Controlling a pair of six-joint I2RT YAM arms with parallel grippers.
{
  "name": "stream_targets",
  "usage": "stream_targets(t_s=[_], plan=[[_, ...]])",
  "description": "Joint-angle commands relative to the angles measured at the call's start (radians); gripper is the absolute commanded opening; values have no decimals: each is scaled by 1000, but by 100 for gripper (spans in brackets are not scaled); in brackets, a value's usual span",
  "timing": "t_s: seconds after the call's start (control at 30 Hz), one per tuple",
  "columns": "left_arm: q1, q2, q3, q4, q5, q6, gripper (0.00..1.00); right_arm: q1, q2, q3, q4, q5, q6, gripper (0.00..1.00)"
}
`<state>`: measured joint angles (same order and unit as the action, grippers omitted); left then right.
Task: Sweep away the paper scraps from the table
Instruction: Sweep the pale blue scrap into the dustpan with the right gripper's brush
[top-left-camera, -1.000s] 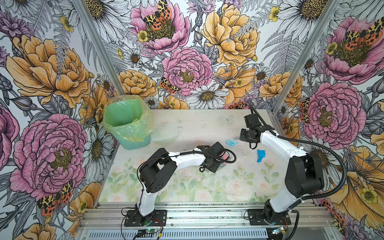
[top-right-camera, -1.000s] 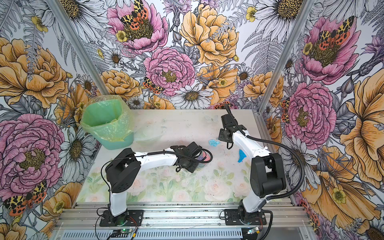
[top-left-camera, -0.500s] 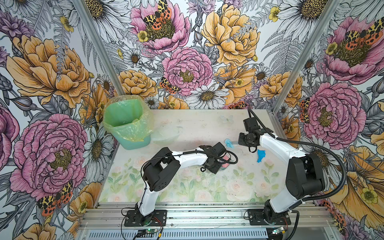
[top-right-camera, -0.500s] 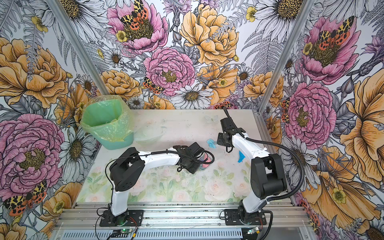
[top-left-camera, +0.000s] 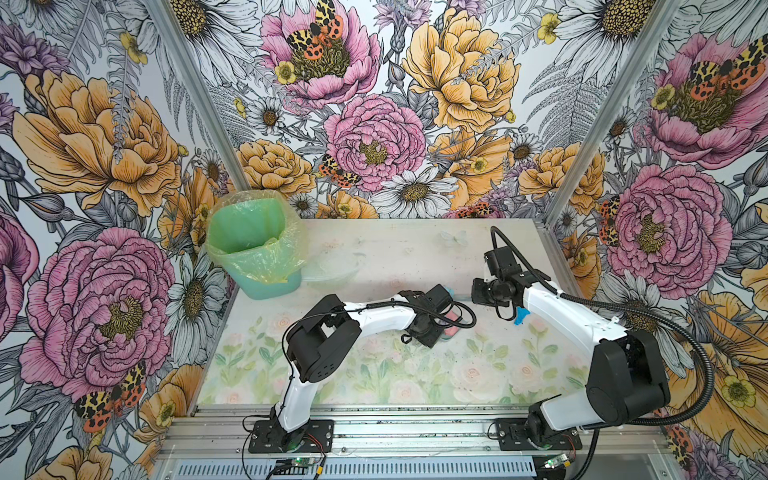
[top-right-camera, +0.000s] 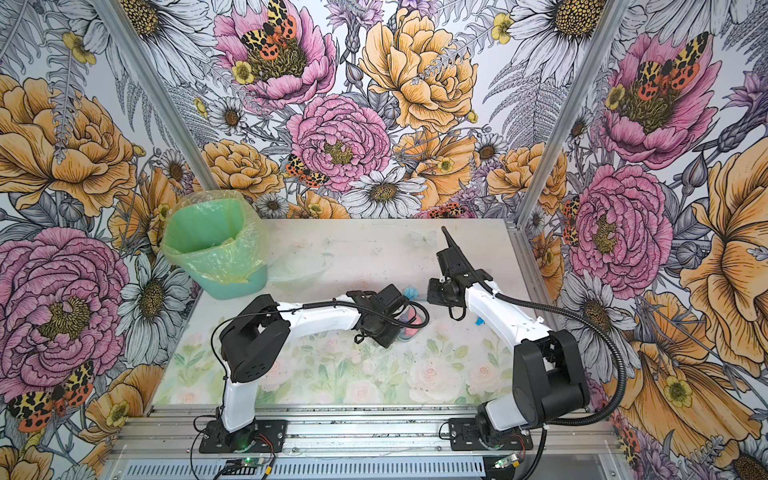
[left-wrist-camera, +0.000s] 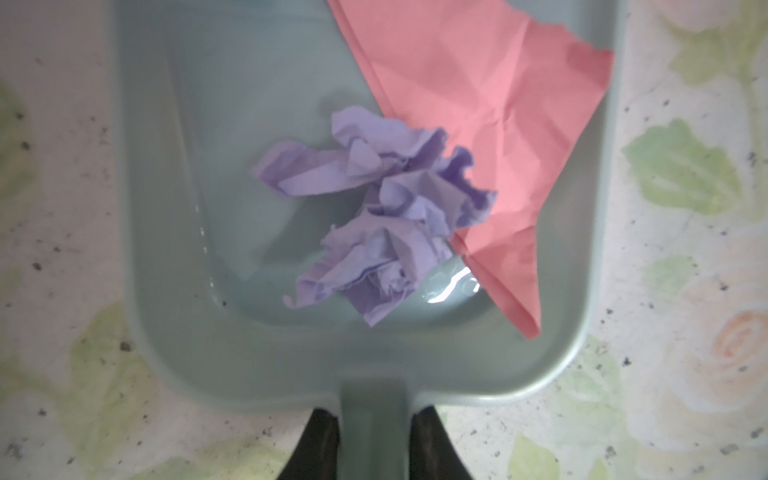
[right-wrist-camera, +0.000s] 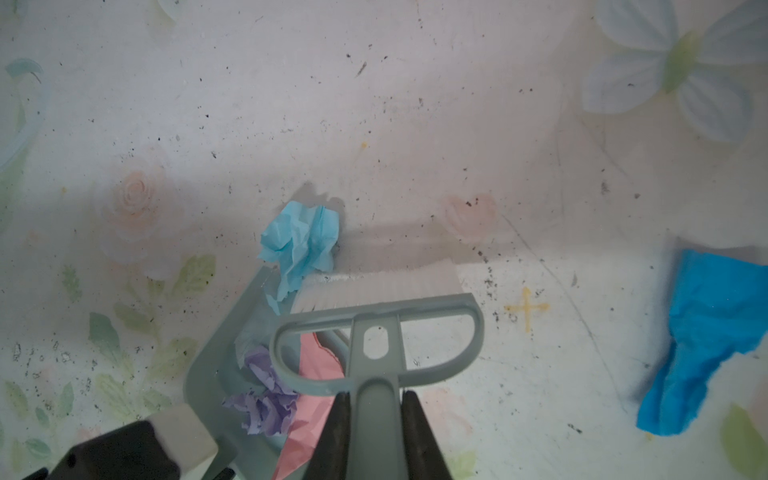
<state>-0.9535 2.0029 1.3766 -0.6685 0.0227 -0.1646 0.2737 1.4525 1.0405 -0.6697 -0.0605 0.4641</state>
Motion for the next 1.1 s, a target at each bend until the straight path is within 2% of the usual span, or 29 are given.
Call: stream_targets(t_s=[0.0,0.2,0.47,0.63,1.07], plan=[[-10,-1,16,-13,6,12,0,-6,-47,29,13,54,-45,0],[-9,-2,13,-14,8,8,0,-35,6,147,44,63,-98,0],[-9,-7,13,-14,9,5,0,-35,166,239,85,38,-118,0],[-7,-10,12,-16,-2,7,0,-15,181,198,85,11,-141,0],[5,-15,12,-16,-24,0,0,35,55,19,82,-38,-196,0]])
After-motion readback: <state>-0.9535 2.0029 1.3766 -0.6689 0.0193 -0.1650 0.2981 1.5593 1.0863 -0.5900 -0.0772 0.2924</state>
